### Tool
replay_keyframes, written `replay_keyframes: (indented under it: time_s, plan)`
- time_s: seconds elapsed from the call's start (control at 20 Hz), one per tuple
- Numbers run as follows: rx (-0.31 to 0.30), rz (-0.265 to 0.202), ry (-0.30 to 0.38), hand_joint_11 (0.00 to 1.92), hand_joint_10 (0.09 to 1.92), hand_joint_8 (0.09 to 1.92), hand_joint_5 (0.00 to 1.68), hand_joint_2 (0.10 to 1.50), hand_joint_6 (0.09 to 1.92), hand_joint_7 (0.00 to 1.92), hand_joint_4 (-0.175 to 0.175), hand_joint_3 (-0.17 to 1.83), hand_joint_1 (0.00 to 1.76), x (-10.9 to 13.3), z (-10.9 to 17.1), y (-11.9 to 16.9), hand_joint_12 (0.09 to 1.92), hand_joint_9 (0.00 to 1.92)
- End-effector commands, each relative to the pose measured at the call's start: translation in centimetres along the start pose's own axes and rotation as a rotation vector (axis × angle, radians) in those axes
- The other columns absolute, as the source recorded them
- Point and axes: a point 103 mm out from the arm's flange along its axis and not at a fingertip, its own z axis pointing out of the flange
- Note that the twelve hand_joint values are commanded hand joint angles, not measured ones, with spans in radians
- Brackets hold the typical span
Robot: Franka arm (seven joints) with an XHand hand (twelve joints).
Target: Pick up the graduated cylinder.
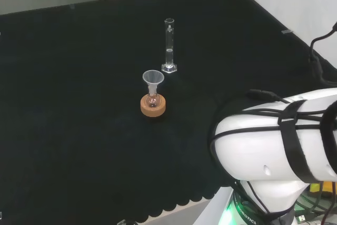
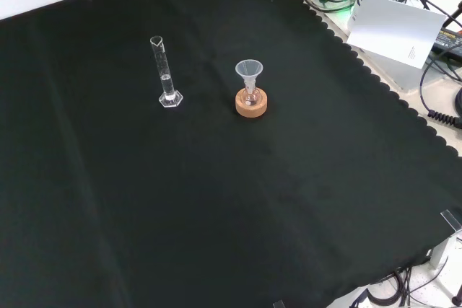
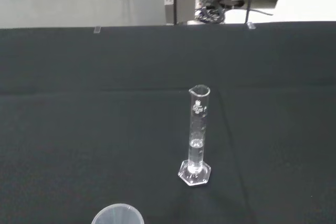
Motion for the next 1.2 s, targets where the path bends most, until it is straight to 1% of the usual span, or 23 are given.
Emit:
replay_keyframes:
  time_s: [0.05,0.2,0.35,0.4,0.55,0.7,0.8,0.95,1.2]
  plan:
    - [0.038,0.034,0.008,0.10,0.63,0.54,0.28,1.39,0.09,0.03,-0.010,0.00,0.09,-1.8,1.9,1.1,1.36,0.23]
    - [0.041,0.042,0.012,0.10,0.63,0.54,0.28,1.39,0.09,0.04,-0.010,-0.01,0.10,-3.2,3.5,2.2,1.36,0.23]
    - [0.032,0.038,0.017,0.10,0.63,0.55,0.28,1.36,0.09,0.06,-0.011,-0.02,0.16,-4.3,5.1,3.8,1.36,0.24]
    - [0.038,0.040,0.021,0.11,0.64,0.55,0.28,1.35,0.09,0.07,-0.012,-0.02,0.18,-4.7,5.7,4.5,1.37,0.25]
    - [0.044,0.043,0.056,0.12,0.65,0.56,0.31,1.32,0.09,0.11,-0.021,-0.04,0.25,-5.7,7.5,7.1,1.37,0.28]
    - [0.052,0.041,0.104,0.13,0.65,0.57,0.33,1.29,0.09,0.14,-0.025,-0.06,0.31,-6.7,9.5,10.1,1.37,0.29]
    - [0.059,0.032,0.124,0.13,0.65,0.58,0.33,1.28,0.09,0.14,-0.027,-0.06,0.34,-7.0,10.8,12.0,1.37,0.30]
    - [0.084,0.026,0.147,0.13,0.65,0.58,0.33,1.27,0.09,0.13,-0.028,-0.07,0.35,-7.1,13.3,14.9,1.37,0.30]
    - [0.094,0.007,0.180,0.13,0.65,0.58,0.33,1.26,0.09,0.13,-0.030,-0.08,0.37,-6.7,16.8,17.8,1.37,0.31]
